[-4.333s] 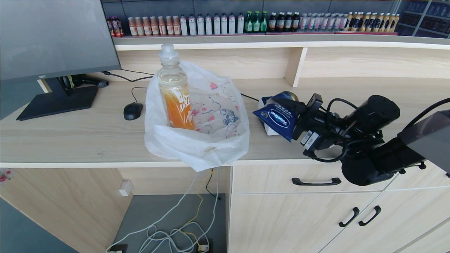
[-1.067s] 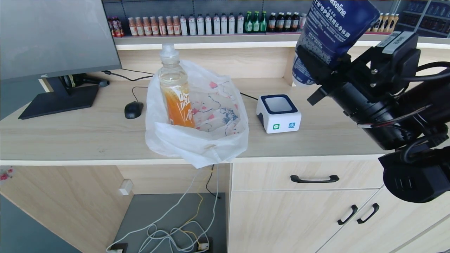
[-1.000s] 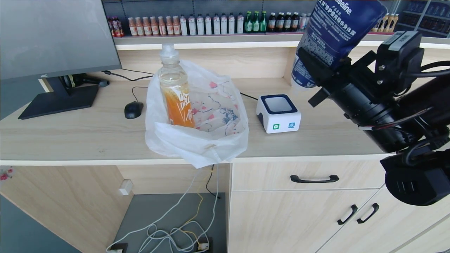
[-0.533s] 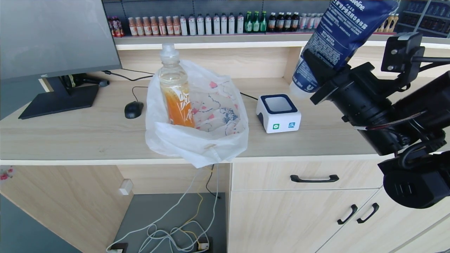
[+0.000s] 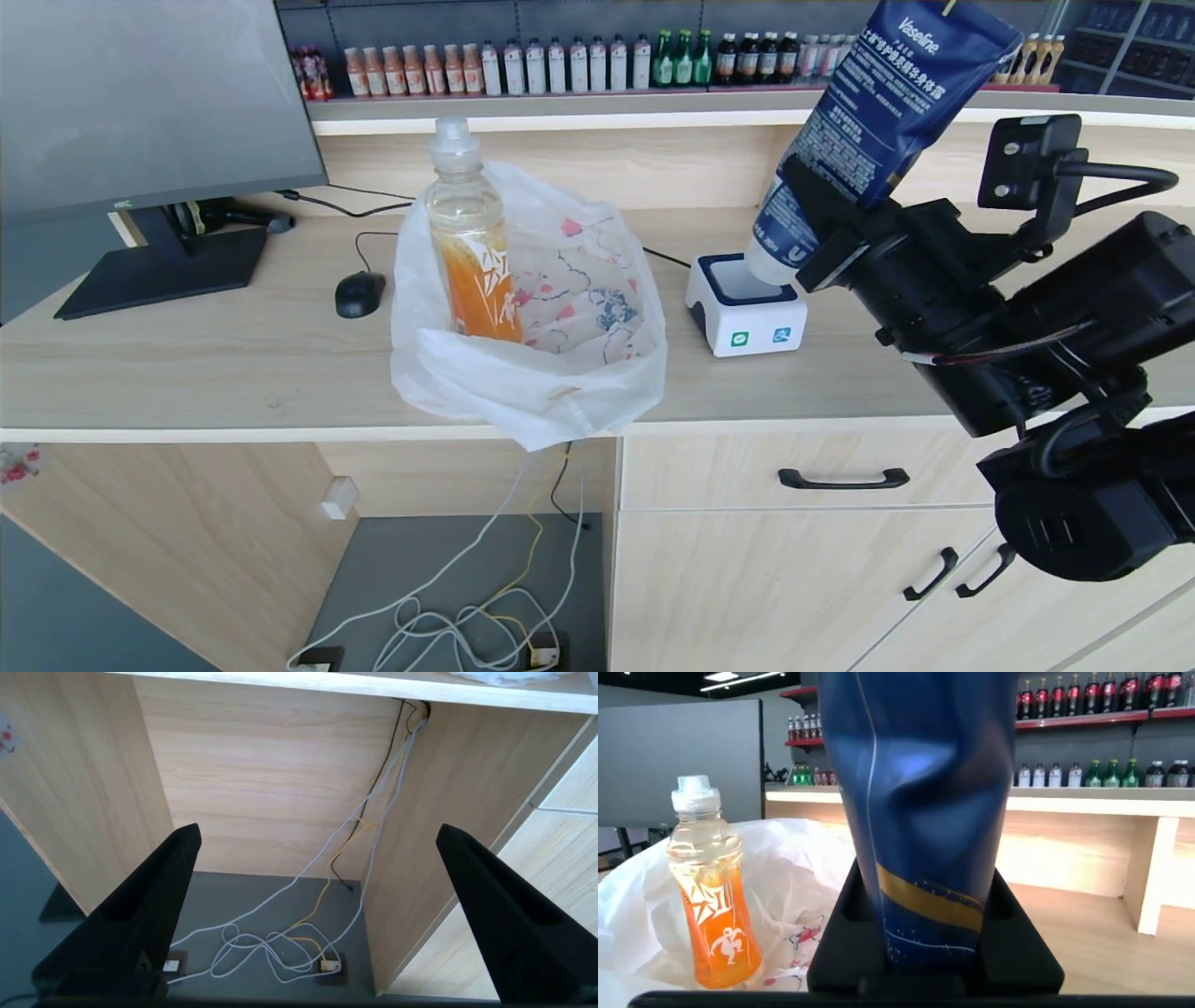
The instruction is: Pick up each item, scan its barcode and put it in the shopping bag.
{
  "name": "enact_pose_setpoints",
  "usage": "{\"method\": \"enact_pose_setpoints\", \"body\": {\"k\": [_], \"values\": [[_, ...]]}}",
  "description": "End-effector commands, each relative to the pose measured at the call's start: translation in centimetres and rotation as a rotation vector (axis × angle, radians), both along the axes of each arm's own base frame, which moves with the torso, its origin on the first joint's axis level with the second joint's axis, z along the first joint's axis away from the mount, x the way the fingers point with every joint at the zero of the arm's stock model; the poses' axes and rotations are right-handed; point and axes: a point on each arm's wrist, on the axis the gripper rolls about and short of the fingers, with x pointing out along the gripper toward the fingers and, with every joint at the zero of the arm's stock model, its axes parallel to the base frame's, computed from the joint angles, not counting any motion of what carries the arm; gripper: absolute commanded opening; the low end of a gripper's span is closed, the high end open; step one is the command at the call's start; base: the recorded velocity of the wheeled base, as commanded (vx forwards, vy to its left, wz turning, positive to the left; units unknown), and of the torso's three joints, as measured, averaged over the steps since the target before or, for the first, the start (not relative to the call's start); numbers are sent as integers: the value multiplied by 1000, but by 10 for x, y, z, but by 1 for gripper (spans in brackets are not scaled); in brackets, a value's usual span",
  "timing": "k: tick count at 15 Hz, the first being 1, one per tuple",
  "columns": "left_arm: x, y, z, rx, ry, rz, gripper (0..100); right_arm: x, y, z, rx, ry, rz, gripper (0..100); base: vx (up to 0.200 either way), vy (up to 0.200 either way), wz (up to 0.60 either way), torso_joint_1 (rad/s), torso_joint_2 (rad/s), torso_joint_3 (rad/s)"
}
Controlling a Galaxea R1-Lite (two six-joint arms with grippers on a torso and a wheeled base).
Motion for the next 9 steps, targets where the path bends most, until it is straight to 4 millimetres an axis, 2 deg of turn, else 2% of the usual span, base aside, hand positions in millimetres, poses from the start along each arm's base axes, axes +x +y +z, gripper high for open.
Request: {"method": "enact_pose_setpoints", "body": {"k": [1, 8, 9], "values": [[0, 0, 0, 0, 0, 0, 100, 1, 4, -4, -1, 13, 15, 0, 0, 200, 0, 2, 7, -2], [0, 0, 0, 1, 0, 0, 100, 1, 2, -8, -6, 32, 12, 0, 0, 200, 0, 2, 2, 0], [0, 0, 0, 3, 0, 0, 100, 0, 2, -8, -7, 33, 13, 0, 0, 0, 0, 0, 0, 0]]}}
